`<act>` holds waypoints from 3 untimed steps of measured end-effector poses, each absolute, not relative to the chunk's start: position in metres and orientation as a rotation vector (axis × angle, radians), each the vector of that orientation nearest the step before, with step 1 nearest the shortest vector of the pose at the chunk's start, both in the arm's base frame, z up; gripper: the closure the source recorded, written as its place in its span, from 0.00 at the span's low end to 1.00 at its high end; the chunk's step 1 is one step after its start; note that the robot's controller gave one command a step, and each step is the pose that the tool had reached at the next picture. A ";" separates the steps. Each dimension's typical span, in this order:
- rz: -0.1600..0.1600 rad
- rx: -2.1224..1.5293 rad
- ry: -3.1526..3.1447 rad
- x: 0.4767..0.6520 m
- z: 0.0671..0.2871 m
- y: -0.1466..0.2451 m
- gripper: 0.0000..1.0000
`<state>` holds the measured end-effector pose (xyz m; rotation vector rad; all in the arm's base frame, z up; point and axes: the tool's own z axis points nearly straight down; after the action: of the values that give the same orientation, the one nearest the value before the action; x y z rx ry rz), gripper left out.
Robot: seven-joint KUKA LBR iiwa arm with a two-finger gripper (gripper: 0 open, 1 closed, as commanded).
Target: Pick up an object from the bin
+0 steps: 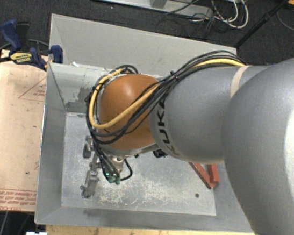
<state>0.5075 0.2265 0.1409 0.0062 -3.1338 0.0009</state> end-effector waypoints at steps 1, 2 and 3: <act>0.003 0.329 -3.125 0.581 0.081 0.161 0.00; 0.001 0.165 -3.135 0.546 0.084 0.120 0.00; 0.002 0.204 -3.146 0.659 0.083 0.047 0.00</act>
Offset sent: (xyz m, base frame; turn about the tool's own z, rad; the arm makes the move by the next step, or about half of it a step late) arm 0.0723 -0.0622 -0.0575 -0.2116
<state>0.6587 0.0468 0.0832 0.2044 -3.1458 0.0023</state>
